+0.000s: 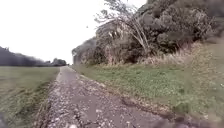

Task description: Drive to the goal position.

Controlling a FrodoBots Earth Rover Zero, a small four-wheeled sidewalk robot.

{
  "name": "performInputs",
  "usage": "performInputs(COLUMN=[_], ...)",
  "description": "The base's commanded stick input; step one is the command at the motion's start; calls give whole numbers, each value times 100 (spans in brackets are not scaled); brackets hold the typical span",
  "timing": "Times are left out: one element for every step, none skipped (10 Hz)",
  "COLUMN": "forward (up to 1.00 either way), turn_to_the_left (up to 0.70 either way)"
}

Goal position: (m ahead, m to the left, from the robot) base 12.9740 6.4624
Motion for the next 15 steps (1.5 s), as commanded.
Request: performInputs(forward=[70, 70, 70, 70, 70, 70, 70, 70, 70, 70, 70, 70, 70, 70, 70], turn_to_the_left=[35, 35, 35, 4, 1, 0, 0, 0, 0, 0, 0, 2, 17, 32, 35])
